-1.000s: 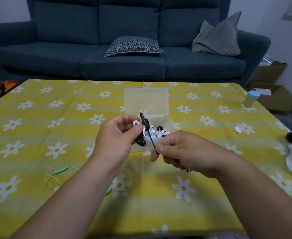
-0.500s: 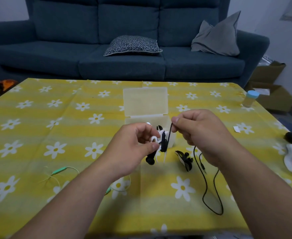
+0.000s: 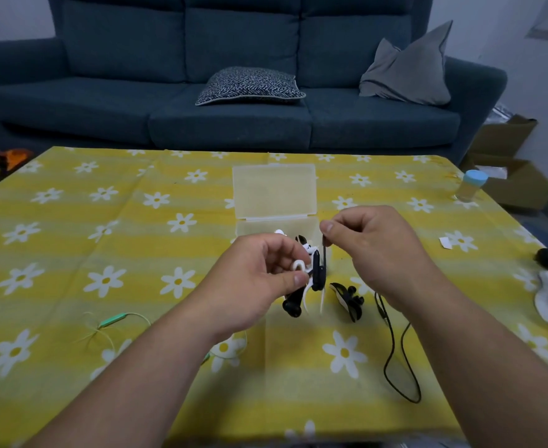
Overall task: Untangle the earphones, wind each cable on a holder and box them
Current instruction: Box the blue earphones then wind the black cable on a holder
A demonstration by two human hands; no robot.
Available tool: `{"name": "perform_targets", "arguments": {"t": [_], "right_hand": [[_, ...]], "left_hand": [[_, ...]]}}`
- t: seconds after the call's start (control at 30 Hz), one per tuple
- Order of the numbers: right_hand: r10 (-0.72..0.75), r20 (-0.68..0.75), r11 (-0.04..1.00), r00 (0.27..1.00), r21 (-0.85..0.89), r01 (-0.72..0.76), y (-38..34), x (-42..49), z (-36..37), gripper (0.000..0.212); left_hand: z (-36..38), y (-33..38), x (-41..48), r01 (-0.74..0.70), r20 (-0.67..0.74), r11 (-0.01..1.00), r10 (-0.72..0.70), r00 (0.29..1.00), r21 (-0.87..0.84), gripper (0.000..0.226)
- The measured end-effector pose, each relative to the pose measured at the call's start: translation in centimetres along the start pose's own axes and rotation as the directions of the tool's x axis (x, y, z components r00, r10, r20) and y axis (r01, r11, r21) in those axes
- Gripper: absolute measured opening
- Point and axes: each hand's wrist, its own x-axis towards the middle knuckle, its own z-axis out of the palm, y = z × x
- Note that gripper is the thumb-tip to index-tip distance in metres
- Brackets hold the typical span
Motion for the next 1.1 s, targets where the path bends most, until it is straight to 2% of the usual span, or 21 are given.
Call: {"name": "perform_targets", "arguments": {"t": [0.13, 0.23, 0.3, 0.4, 0.47, 0.57, 0.73, 0.83, 0.97, 1.1], "right_hand": [[0.029, -0.031, 0.999, 0.999, 0.014, -0.029, 0.0, 0.0, 0.3, 0.03], [0.171, -0.001, 0.98, 0.985, 0.104, -0.17, 0.1, 0.0, 0.4, 0.034], [0.264, 0.075, 0.925, 0.962, 0.261, -0.275, 0.4, 0.2, 0.7, 0.034], [0.321, 0.227, 0.818, 0.92, 0.423, -0.39, 0.4, 0.2, 1.1, 0.018], [0.344, 0.31, 0.79, 0.886, 0.416, -0.451, 0.4, 0.0, 1.6, 0.021], [0.376, 0.38, 0.782, 0.845, 0.359, -0.51, 0.5, -0.2, 2.0, 0.031], [0.33, 0.504, 0.83, 0.799, 0.25, -0.5, 0.8, -0.4, 1.9, 0.031], [0.253, 0.546, 0.867, 0.799, 0.24, -0.438, 1.0, -0.6, 2.1, 0.037], [0.161, 0.596, 0.917, 0.787, 0.205, -0.342, 0.7, -1.0, 2.1, 0.034], [0.075, 0.55, 0.924, 0.832, 0.275, -0.265, -0.1, -1.1, 1.1, 0.034]], "left_hand": [[-0.1, 0.0, -0.1, 0.0, -0.005, 0.999, 0.0, 1.0, -0.051, 0.019], [0.1, -0.1, -0.1, -0.024, -0.053, 0.991, 0.017, 0.998, -0.129, 0.019], [0.3, -0.3, -0.1, -0.046, -0.093, 0.986, 0.031, 0.995, -0.16, 0.018], [0.5, -0.3, -0.1, -0.069, -0.083, 0.988, 0.058, 0.995, -0.14, 0.019], [0.6, -0.1, -0.2, -0.087, -0.075, 0.988, 0.078, 0.994, -0.128, 0.021], [0.6, 0.0, -0.2, -0.122, -0.161, 0.983, 0.1, 0.982, -0.135, 0.02], [-0.1, 0.0, 0.2, -0.154, -0.345, 0.969, 0.08, 0.935, -0.194, 0.017], [-0.4, -0.1, 0.4, -0.152, -0.412, 0.969, 0.06, 0.909, -0.194, 0.016], [-0.9, -0.5, 0.7, -0.133, -0.488, 0.97, 0.017, 0.873, -0.205, 0.019], [-1.4, -0.8, 0.9, -0.078, -0.478, 0.996, 0.085, 0.874, 0.035, 0.017]]}}
